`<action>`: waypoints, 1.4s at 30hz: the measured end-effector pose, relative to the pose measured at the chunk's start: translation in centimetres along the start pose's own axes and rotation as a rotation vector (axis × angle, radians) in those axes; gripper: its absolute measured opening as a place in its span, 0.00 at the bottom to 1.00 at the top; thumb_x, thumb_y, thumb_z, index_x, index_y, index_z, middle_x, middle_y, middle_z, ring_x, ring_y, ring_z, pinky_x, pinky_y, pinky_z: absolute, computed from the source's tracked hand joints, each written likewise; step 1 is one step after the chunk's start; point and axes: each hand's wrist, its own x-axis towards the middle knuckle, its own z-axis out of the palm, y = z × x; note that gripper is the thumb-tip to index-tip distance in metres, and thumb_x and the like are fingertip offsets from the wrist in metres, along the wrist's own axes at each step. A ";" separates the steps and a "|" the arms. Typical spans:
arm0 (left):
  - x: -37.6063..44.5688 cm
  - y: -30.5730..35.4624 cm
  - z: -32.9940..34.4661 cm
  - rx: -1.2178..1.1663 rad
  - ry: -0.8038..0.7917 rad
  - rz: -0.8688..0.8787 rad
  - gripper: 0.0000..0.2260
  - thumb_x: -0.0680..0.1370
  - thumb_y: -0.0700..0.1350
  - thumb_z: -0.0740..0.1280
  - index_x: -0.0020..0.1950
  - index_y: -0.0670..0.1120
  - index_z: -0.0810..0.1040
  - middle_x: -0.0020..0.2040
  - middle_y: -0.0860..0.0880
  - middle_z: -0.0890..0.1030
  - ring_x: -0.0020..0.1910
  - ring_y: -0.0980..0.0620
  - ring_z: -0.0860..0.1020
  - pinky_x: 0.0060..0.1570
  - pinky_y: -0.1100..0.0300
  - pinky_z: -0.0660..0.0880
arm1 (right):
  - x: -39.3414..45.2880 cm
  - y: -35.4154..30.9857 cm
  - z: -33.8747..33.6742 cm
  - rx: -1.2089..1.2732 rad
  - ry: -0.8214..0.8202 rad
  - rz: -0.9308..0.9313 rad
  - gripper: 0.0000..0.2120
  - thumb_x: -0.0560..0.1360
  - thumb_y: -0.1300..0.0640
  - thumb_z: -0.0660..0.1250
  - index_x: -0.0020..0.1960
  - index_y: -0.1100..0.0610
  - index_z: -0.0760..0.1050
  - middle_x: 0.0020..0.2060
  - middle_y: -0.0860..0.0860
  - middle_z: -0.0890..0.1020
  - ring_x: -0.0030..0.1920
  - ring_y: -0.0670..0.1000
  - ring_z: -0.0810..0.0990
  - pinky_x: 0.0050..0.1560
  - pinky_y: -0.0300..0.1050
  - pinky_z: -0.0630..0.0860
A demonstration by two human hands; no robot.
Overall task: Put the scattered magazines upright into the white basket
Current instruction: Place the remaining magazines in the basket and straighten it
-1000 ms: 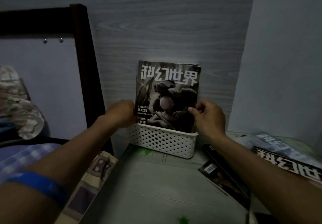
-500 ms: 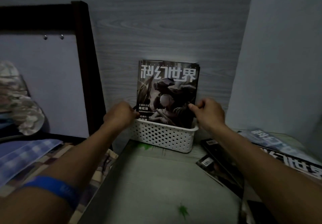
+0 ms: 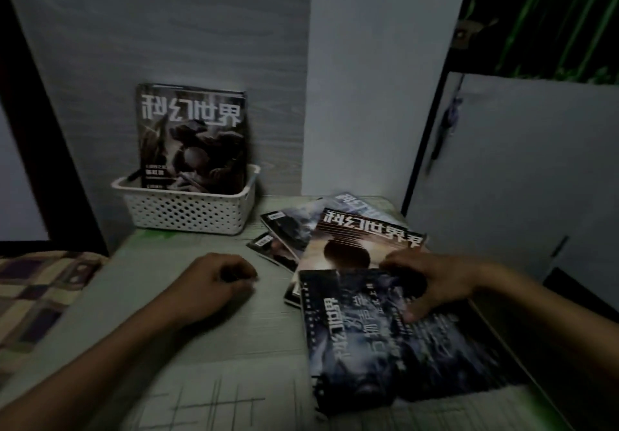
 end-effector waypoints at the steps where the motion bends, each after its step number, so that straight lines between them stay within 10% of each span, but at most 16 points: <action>1: -0.1 0.6 0.9 -0.009 -0.036 -0.003 0.06 0.73 0.45 0.75 0.46 0.55 0.84 0.47 0.55 0.84 0.47 0.57 0.82 0.54 0.53 0.78 | -0.3 0.2 0.2 -0.015 0.026 0.013 0.44 0.63 0.37 0.77 0.73 0.49 0.63 0.69 0.46 0.68 0.69 0.49 0.67 0.71 0.44 0.63; 5: -1.3 1.2 3.1 -0.047 -0.042 -0.063 0.10 0.71 0.46 0.76 0.47 0.60 0.82 0.53 0.56 0.79 0.55 0.56 0.78 0.59 0.59 0.73 | -1.4 0.5 1.4 0.158 0.066 0.122 0.45 0.53 0.34 0.80 0.65 0.46 0.67 0.57 0.39 0.74 0.57 0.45 0.75 0.61 0.40 0.70; 9: -3.4 2.2 2.9 -0.467 -0.005 -0.223 0.12 0.72 0.35 0.74 0.48 0.51 0.84 0.53 0.49 0.85 0.51 0.53 0.83 0.55 0.56 0.78 | -2.4 0.6 2.7 0.273 0.227 0.110 0.21 0.60 0.38 0.79 0.47 0.46 0.77 0.45 0.40 0.81 0.47 0.47 0.80 0.47 0.39 0.72; 14: -7.2 6.5 2.2 -0.278 0.475 -0.156 0.11 0.76 0.39 0.71 0.47 0.56 0.82 0.46 0.55 0.83 0.46 0.57 0.81 0.42 0.65 0.78 | -5.3 -3.7 0.4 0.361 0.644 0.191 0.10 0.67 0.44 0.76 0.36 0.46 0.77 0.37 0.46 0.82 0.39 0.49 0.81 0.39 0.42 0.73; 17: -9.4 11.5 1.4 -0.518 0.177 0.104 0.11 0.73 0.52 0.74 0.54 0.60 0.82 0.51 0.57 0.85 0.50 0.57 0.83 0.43 0.69 0.77 | -7.2 -9.2 -0.8 0.608 0.879 -0.034 0.08 0.70 0.50 0.73 0.36 0.47 0.75 0.30 0.44 0.81 0.32 0.45 0.79 0.33 0.42 0.72; 20: -9.9 14.7 1.8 -0.798 -0.039 0.105 0.22 0.70 0.56 0.75 0.64 0.59 0.77 0.58 0.56 0.84 0.56 0.54 0.82 0.45 0.66 0.78 | -8.8 -15.5 -0.4 0.882 0.564 -0.451 0.11 0.70 0.61 0.74 0.43 0.47 0.76 0.37 0.43 0.83 0.39 0.42 0.81 0.38 0.33 0.75; 24: -10.1 13.1 1.1 -0.793 0.394 -0.060 0.16 0.73 0.27 0.65 0.53 0.43 0.82 0.46 0.45 0.87 0.46 0.46 0.85 0.42 0.57 0.80 | -7.7 -18.3 1.3 0.893 0.217 -0.587 0.19 0.73 0.62 0.74 0.61 0.48 0.78 0.57 0.43 0.84 0.56 0.43 0.82 0.56 0.36 0.77; 28: -12.0 10.5 -0.6 -0.812 0.406 0.006 0.10 0.76 0.33 0.69 0.52 0.46 0.84 0.49 0.46 0.87 0.50 0.48 0.84 0.46 0.60 0.79 | -4.2 -17.4 1.2 0.981 0.559 -0.204 0.36 0.67 0.57 0.79 0.69 0.44 0.67 0.60 0.49 0.80 0.53 0.51 0.82 0.55 0.52 0.80; 32: -12.8 8.0 -2.8 -0.817 0.204 0.168 0.15 0.75 0.40 0.69 0.61 0.53 0.81 0.57 0.50 0.85 0.57 0.53 0.82 0.51 0.65 0.77 | -2.1 -17.3 1.4 1.465 0.318 -0.238 0.24 0.69 0.60 0.75 0.63 0.50 0.76 0.46 0.50 0.85 0.29 0.48 0.77 0.27 0.43 0.75; 37: -12.1 4.3 -4.4 -0.525 0.639 0.095 0.11 0.80 0.41 0.64 0.57 0.57 0.76 0.53 0.56 0.83 0.54 0.56 0.80 0.53 0.57 0.77 | -0.2 -19.3 1.8 1.349 0.640 -0.215 0.04 0.77 0.65 0.67 0.50 0.59 0.78 0.31 0.53 0.83 0.26 0.47 0.78 0.23 0.42 0.74; 42: -11.8 1.1 -3.9 -0.170 0.833 -0.064 0.11 0.82 0.50 0.60 0.61 0.64 0.70 0.54 0.70 0.73 0.53 0.71 0.73 0.46 0.70 0.70 | 2.5 -21.5 3.6 1.072 0.673 -0.316 0.09 0.81 0.55 0.60 0.56 0.43 0.76 0.44 0.41 0.85 0.39 0.38 0.83 0.33 0.32 0.75</action>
